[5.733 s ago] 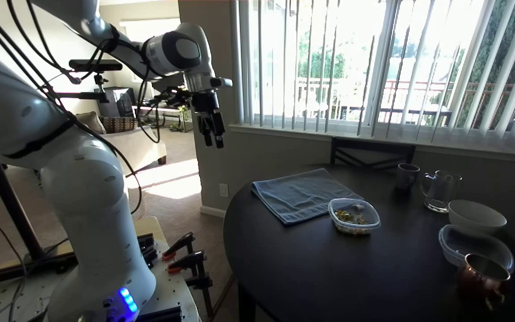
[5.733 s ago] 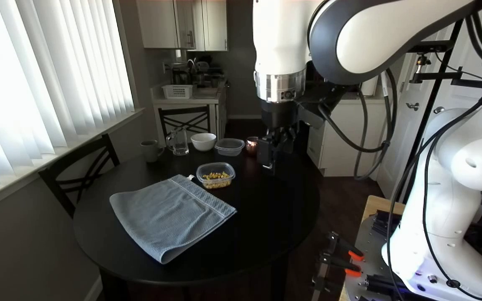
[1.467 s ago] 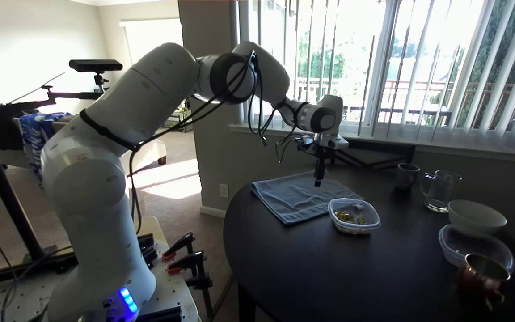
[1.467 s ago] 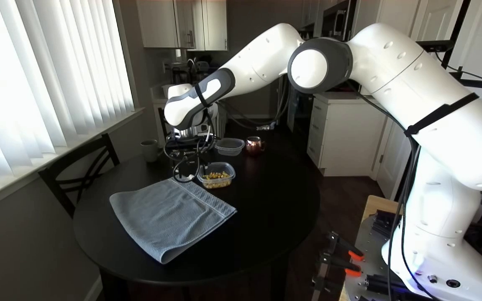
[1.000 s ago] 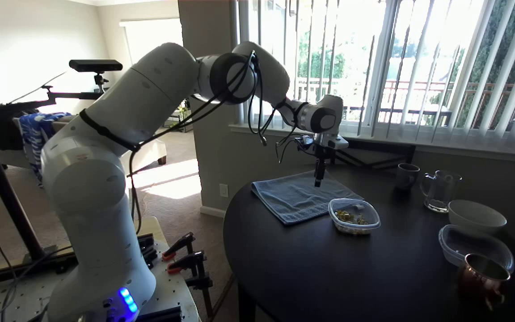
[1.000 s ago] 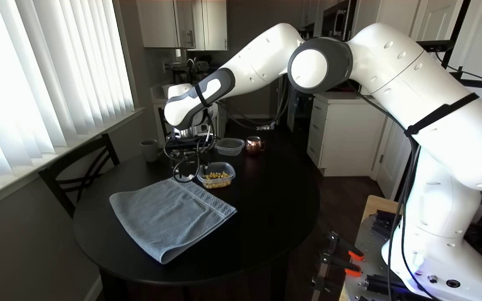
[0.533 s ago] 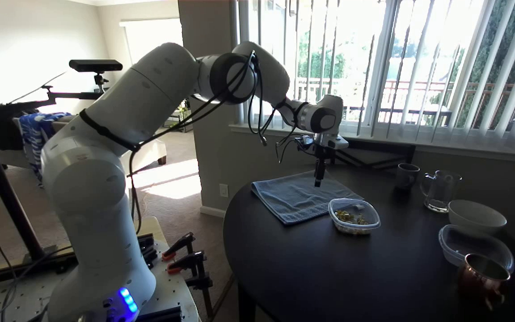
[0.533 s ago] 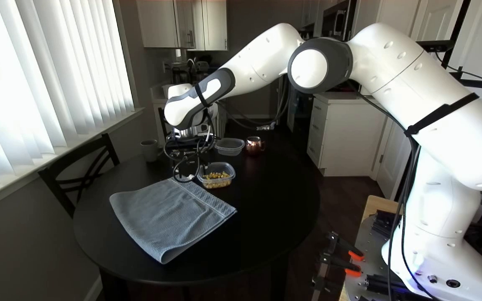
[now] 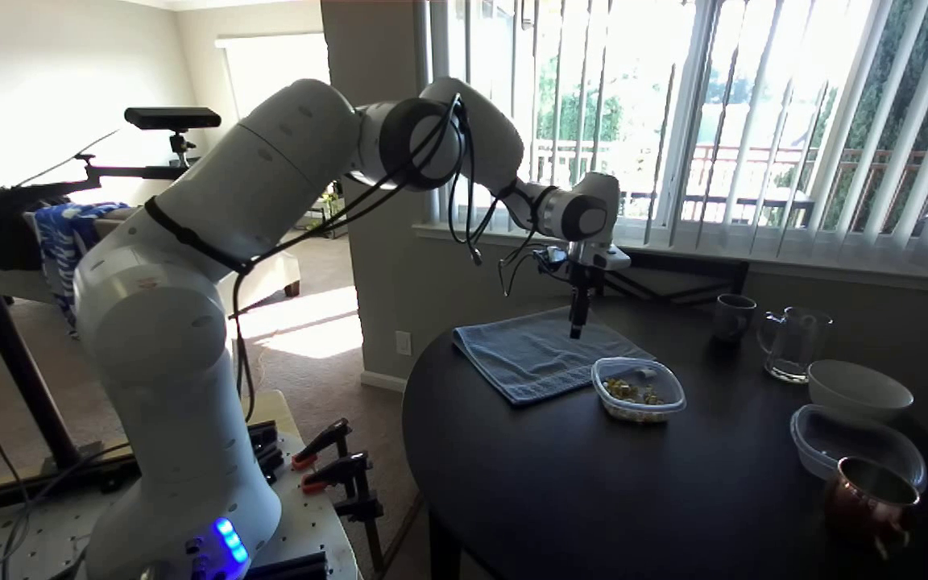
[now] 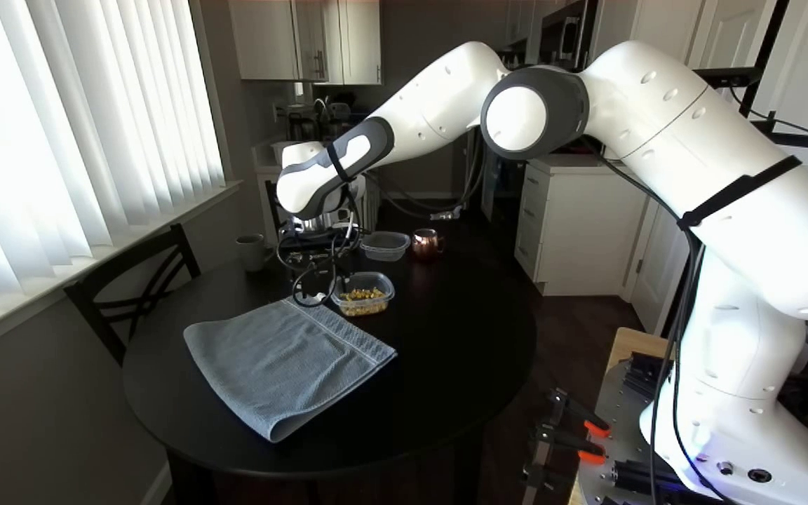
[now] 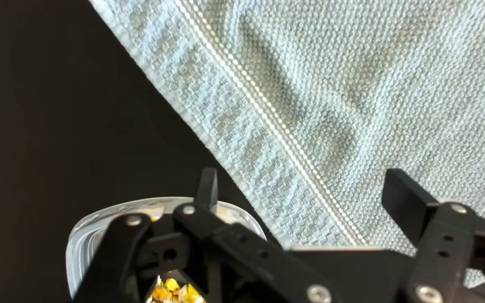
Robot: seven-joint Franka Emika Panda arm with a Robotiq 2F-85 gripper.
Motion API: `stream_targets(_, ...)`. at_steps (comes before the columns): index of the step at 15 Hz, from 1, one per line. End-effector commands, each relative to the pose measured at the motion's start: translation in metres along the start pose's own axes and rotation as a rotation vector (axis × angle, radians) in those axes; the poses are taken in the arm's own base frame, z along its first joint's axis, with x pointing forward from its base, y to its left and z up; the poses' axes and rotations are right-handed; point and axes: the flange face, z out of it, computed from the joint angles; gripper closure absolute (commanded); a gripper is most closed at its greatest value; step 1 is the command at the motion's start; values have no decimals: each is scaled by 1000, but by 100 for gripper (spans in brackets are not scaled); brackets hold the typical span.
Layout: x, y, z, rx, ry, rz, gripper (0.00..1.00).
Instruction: Pour the candy in the clear bowl onto the blue towel
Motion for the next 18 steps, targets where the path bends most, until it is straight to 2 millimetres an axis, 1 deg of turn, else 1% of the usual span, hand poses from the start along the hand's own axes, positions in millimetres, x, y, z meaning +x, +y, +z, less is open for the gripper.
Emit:
stream_targets(1, 29, 1, 1, -10, 46, -2, 0)
stream_targets(3, 47, 3, -1, -6, 66, 17, 0)
stream_targets(5, 59, 5, 0, -10, 74, 31, 0)
stream_targets(8, 81, 16, 14, -41, 70, 77, 0)
stream_targets(12, 88, 20, 38, -79, 36, 93, 0)
stream_targets(16, 83, 14, 53, -91, 7, 75, 0)
stream_targets(17, 81, 12, 56, -91, 4, 71, 3)
stream_targets(18, 80, 11, 57, -88, 3, 66, 26)
